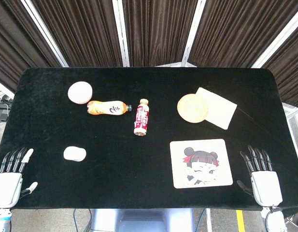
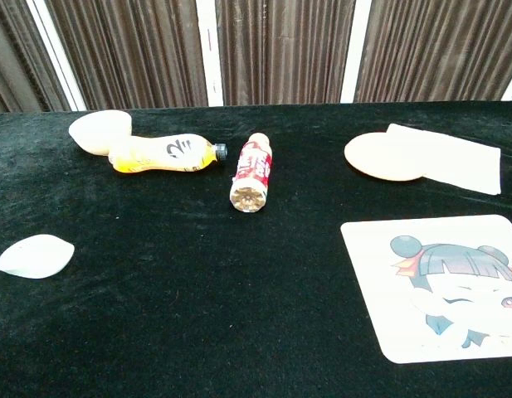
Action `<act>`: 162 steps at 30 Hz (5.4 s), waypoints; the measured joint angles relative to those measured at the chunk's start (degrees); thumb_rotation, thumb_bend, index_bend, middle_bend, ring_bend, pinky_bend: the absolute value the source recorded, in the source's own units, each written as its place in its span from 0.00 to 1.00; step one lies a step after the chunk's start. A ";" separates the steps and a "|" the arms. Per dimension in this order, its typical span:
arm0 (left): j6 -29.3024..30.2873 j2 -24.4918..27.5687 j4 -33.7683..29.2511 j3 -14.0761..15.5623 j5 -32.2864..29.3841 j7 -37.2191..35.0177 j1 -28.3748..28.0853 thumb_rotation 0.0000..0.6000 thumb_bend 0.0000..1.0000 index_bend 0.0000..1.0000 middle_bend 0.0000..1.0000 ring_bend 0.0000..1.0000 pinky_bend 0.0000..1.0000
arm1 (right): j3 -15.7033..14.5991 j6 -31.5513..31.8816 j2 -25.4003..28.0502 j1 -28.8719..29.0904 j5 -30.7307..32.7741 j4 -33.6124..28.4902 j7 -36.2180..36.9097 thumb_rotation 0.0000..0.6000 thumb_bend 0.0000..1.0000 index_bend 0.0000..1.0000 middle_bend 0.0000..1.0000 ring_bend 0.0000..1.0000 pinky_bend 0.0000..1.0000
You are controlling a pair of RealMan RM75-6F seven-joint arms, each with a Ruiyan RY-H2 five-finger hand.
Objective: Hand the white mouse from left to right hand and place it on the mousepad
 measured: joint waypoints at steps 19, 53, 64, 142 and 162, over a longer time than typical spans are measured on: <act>-2.44 0.71 -1.98 -0.06 -0.17 1.38 -1.26 1.00 0.12 0.00 0.00 0.00 0.00 | -0.08 0.21 0.31 -0.21 -0.41 -0.10 0.50 1.00 0.09 0.12 0.00 0.00 0.00; -26.96 -4.13 -4.76 -8.65 -21.68 14.03 -16.40 1.00 0.18 0.25 0.00 0.00 0.00 | -0.37 -0.61 1.14 -0.12 -0.59 -0.80 1.90 1.00 0.09 0.12 0.00 0.00 0.00; -29.47 -6.80 -3.70 -9.05 -26.21 18.24 -19.74 1.00 0.23 0.25 0.00 0.00 0.00 | -0.49 -0.66 1.35 -0.08 -0.89 -0.77 2.83 1.00 0.09 0.12 0.00 0.00 0.00; -42.56 -28.59 12.93 -11.50 -7.46 23.34 -54.70 1.00 0.35 0.53 0.00 0.00 0.00 | 3.92 -3.18 3.39 1.39 6.38 -0.11 10.19 1.00 0.09 0.12 0.00 0.00 0.00; -41.72 -35.29 17.40 -13.32 -12.77 27.82 -57.26 1.00 0.15 0.02 0.00 0.00 0.00 | 4.02 -3.11 3.37 1.41 6.86 0.18 10.38 1.00 0.09 0.12 0.00 0.00 0.00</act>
